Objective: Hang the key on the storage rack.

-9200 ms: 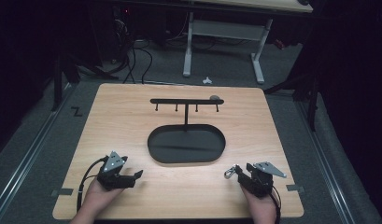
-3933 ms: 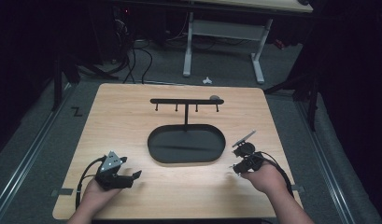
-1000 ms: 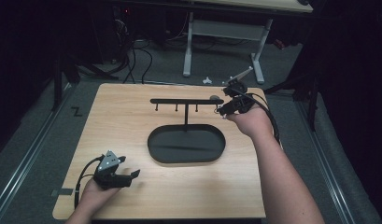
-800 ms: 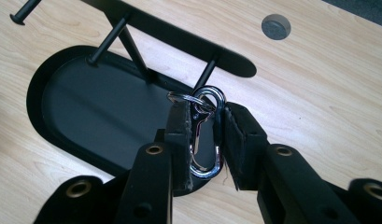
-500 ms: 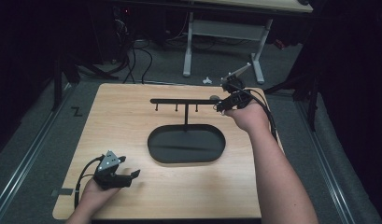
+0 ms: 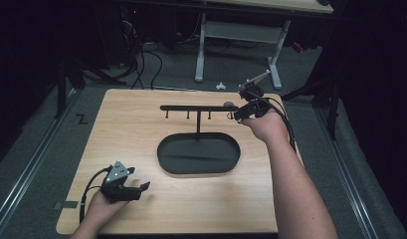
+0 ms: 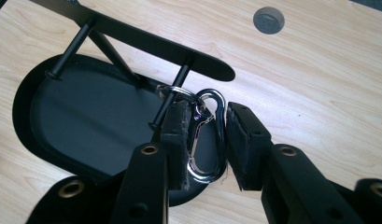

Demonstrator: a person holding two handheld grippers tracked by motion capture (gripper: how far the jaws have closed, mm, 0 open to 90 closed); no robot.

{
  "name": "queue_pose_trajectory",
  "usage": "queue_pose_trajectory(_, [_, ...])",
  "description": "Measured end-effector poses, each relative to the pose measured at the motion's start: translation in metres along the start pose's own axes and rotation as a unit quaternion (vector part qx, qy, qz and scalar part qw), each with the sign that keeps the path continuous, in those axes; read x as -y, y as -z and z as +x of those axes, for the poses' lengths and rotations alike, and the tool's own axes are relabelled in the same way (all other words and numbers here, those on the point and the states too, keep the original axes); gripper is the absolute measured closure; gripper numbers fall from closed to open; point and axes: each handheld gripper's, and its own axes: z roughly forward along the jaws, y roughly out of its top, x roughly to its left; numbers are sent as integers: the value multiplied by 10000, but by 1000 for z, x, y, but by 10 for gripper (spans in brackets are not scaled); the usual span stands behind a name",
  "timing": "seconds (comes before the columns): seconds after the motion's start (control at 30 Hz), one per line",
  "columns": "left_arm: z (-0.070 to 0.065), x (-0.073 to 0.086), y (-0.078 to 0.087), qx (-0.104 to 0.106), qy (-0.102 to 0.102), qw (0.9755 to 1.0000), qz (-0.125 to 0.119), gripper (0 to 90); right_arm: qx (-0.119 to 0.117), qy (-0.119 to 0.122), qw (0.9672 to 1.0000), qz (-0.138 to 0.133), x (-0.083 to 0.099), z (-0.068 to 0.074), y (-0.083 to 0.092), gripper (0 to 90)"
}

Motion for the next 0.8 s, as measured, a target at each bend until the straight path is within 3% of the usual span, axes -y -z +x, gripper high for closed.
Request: queue_pose_trajectory(0.8, [0, 1, 1, -10, -1, 10000, 5, 194, 69, -13, 10000, -50, 4, -2, 7, 713])
